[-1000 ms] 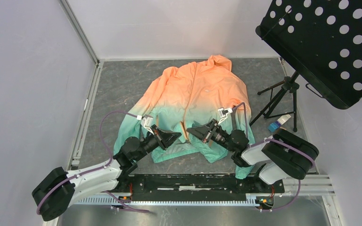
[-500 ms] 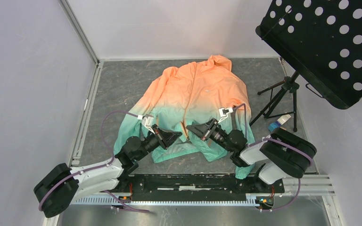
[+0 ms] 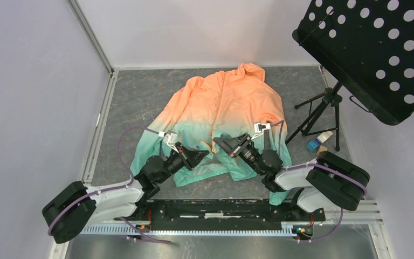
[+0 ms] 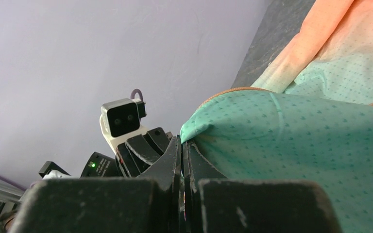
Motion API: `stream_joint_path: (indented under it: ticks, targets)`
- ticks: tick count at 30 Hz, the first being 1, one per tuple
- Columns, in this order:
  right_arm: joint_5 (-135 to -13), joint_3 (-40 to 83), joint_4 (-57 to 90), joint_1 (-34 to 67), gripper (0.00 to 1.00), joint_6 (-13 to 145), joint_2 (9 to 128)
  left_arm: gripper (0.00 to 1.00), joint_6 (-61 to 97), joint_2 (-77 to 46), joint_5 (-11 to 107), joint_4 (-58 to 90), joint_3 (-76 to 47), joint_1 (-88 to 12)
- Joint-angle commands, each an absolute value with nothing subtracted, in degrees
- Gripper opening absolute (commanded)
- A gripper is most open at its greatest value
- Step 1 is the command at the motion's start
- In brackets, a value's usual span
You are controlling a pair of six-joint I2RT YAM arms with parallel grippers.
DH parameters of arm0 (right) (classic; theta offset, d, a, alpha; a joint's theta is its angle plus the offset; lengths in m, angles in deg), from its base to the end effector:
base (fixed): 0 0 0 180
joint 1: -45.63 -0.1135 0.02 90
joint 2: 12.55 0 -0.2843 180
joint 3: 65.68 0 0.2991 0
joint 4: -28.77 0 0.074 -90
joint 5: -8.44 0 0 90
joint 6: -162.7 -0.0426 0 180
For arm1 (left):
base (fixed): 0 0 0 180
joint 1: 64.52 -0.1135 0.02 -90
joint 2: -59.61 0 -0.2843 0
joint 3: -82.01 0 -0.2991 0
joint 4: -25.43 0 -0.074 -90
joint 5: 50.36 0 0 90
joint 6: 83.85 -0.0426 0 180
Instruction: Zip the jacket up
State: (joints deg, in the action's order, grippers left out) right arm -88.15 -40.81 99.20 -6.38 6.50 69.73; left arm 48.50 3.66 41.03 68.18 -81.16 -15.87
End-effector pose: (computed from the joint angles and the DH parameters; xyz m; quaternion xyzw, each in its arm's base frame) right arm 0.1616 0.1989 0.1694 0.1214 0.6110 0.6522 0.4319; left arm 0.1374 -0.1577 0.1677 0.0464 0.6828 -0.5258 0.5051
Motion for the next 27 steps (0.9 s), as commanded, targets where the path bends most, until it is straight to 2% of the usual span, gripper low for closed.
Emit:
stream_joint_path:
  ticks: [1,6,15,27]
  targets:
    - [-91.7,-36.7,96.2,-6.7,0.0,7.4,68.4,0.02,47.1,2.5,40.5,69.9,-79.9,-14.9]
    - [-88.8,-35.8,94.3,-6.7,0.0,7.1,69.8,0.02,45.1,4.2,43.0,66.5,-78.6,-14.8]
    - [-88.1,-33.6,82.0,-6.7,0.0,7.3,67.8,0.02,35.8,13.6,43.5,53.5,-76.9,-13.2]
    - [-88.9,-32.5,79.8,-7.4,0.0,5.4,67.6,0.02,33.4,6.9,42.9,53.9,-75.0,-10.6]
